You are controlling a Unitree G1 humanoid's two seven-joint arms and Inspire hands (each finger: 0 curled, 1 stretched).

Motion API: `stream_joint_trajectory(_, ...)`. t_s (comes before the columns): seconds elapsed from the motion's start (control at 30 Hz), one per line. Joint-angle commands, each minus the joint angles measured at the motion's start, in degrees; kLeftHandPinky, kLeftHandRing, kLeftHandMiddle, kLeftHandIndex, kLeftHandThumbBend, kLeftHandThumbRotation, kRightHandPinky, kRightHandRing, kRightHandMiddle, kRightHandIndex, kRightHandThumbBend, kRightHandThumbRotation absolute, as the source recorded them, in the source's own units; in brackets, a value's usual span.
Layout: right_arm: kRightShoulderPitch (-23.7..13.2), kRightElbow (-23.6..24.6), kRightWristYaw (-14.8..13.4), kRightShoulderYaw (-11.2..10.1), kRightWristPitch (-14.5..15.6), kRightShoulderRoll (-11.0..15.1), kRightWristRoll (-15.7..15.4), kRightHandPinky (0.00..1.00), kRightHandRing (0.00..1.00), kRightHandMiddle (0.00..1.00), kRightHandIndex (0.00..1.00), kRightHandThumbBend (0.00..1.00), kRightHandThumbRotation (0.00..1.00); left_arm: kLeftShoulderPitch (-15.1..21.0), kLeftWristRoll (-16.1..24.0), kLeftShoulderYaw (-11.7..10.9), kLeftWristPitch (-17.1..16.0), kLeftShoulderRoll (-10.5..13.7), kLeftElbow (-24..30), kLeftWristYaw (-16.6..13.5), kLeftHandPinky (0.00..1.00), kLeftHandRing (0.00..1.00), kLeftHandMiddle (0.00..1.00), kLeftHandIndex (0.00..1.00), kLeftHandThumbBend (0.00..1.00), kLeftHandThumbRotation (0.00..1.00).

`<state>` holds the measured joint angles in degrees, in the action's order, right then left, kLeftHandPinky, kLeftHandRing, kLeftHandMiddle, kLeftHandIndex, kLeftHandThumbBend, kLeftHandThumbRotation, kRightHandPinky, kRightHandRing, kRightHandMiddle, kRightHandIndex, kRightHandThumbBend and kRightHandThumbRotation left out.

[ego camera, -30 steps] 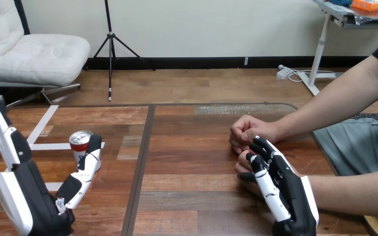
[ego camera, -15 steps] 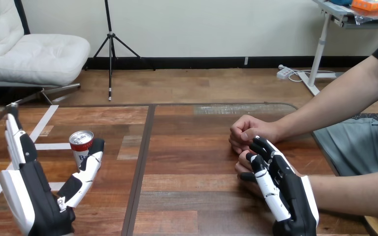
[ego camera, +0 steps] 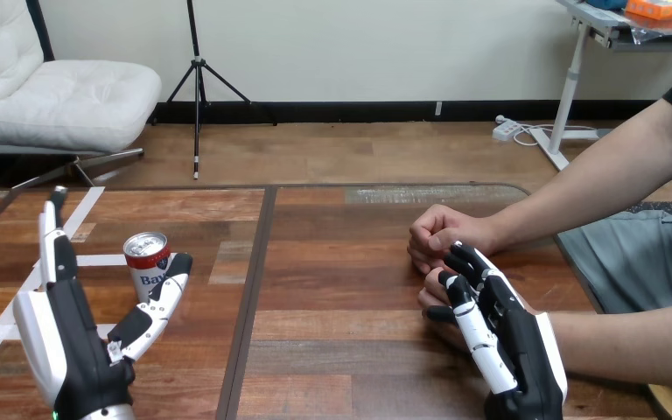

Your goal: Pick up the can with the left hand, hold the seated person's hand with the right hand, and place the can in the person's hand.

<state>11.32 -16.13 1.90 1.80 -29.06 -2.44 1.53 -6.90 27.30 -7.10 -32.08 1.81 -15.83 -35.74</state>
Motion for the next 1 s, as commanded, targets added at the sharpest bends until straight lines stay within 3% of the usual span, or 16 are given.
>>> stream_joint_trajectory(0.0, -4.3, 0.3, 0.1, -0.3, -1.0, -0.5, 0.5, 0.77, 0.86, 0.89, 0.87, 0.54, 0.65, 4.7, -0.2, 0.8, 1.4, 1.3, -0.8, 0.5, 0.86, 0.91, 0.93, 0.92, 0.77, 0.20)
stream_joint_trajectory(0.2, -4.1, 0.6, -0.4, -0.3, -0.7, -0.5, -0.3, 0.77, 0.86, 0.88, 0.87, 0.54, 0.65, 5.9, -1.0, 0.8, 3.7, 1.2, -1.8, 1.3, 0.86, 0.91, 0.93, 0.92, 0.78, 0.22)
stream_joint_trajectory(0.97, -4.0, 0.4, -0.4, -0.2, -0.9, -0.4, -0.6, 0.77, 0.86, 0.88, 0.86, 0.54, 0.67, 11.6, -4.3, 0.5, 5.2, 2.8, -9.5, 2.0, 0.81, 0.89, 0.93, 0.90, 0.79, 0.23)
